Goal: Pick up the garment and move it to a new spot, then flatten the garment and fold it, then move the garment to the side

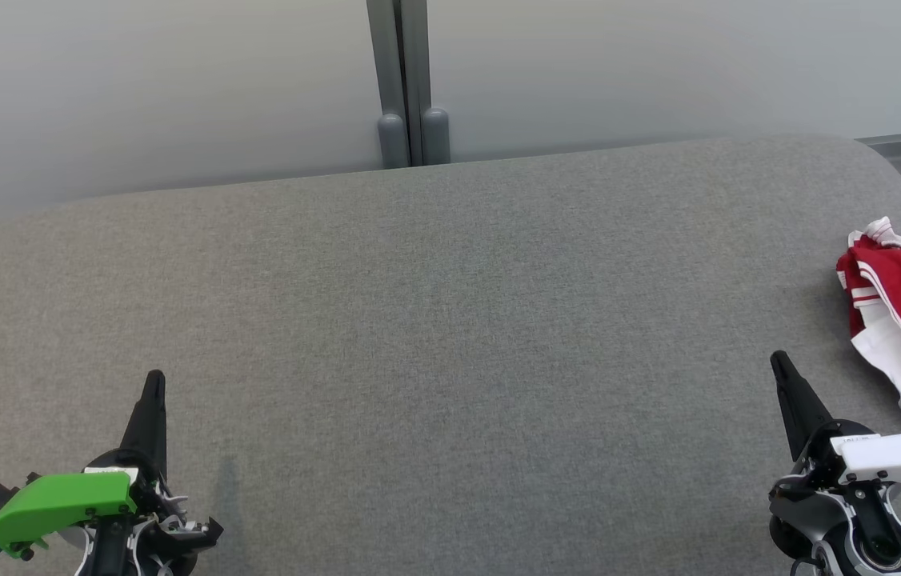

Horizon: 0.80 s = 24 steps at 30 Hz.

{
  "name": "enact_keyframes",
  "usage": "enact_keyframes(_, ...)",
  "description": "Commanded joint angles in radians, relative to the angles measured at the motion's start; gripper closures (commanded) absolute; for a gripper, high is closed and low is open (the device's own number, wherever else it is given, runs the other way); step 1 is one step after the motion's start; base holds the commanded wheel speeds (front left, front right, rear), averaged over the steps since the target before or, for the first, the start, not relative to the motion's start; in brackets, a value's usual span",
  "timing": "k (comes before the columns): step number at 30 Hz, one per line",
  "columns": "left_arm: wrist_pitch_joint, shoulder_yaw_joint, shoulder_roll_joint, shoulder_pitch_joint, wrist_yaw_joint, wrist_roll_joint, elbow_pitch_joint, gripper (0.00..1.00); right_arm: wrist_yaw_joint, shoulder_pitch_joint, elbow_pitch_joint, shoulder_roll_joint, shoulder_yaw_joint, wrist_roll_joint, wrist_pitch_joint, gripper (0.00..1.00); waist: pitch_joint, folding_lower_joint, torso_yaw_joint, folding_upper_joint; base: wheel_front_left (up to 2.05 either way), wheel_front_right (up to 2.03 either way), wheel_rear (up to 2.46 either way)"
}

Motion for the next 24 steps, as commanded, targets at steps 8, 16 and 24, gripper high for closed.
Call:
enact_keyframes(8, 0.004, 0.003, 0.007, -0.011, -0.004, -0.004, -0.001, 1.00, 0.000, 0.010, -0.004, -0.005, -0.002, 0.003, 0.003, 1.00, 0.000, 0.0000, 0.000, 0.0000, 0.00, 0.00, 0.00)
enact_keyframes(16, 0.004, 0.003, 0.007, -0.011, -0.004, -0.004, -0.001, 1.00, 0.000, 0.010, -0.004, -0.005, -0.002, 0.003, 0.003, 1.00, 0.000, 0.0000, 0.000, 0.0000, 0.00, 0.00, 0.00)
enact_keyframes(24, 0.004, 0.003, 0.007, -0.011, -0.004, -0.004, -0.001, 1.00, 0.000, 0.010, -0.004, -0.005, -0.002, 0.003, 0.003, 1.00, 0.000, 0.0000, 0.000, 0.0000, 0.00, 0.00, 0.00)
